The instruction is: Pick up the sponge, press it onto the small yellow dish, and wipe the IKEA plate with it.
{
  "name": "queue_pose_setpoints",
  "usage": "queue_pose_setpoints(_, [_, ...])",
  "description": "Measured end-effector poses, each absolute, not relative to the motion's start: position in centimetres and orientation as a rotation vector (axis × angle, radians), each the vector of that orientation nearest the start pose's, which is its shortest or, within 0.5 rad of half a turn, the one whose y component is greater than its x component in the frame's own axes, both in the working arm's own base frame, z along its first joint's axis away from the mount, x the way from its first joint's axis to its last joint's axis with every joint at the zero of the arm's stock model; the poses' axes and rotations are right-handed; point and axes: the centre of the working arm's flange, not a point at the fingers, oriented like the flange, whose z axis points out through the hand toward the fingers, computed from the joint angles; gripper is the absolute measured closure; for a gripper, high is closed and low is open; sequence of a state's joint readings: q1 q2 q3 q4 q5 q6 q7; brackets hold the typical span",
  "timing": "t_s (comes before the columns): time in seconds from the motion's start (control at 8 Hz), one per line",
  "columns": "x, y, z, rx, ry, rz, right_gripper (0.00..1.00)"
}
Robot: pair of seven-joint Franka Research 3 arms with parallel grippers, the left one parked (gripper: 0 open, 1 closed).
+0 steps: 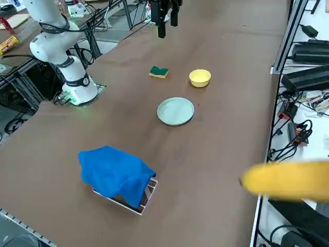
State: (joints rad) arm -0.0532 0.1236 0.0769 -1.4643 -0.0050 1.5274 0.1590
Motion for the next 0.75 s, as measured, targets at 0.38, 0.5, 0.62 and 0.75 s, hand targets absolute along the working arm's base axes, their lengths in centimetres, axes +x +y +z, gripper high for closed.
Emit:
queue_pose_setpoints(0.38, [58.73,1.05,60.03,-3.134,0.213,0.096,0.0])
queue_pose_setpoints(0.5, [58.73,1.05,60.03,-3.134,0.213,0.096,0.0])
queue_pose_setpoints(0.62, [58.73,1.06,60.02,-3.134,0.213,0.096,0.0])
queue_pose_setpoints(0.75, [58.73,1.06,60.02,-3.134,0.213,0.096,0.0])
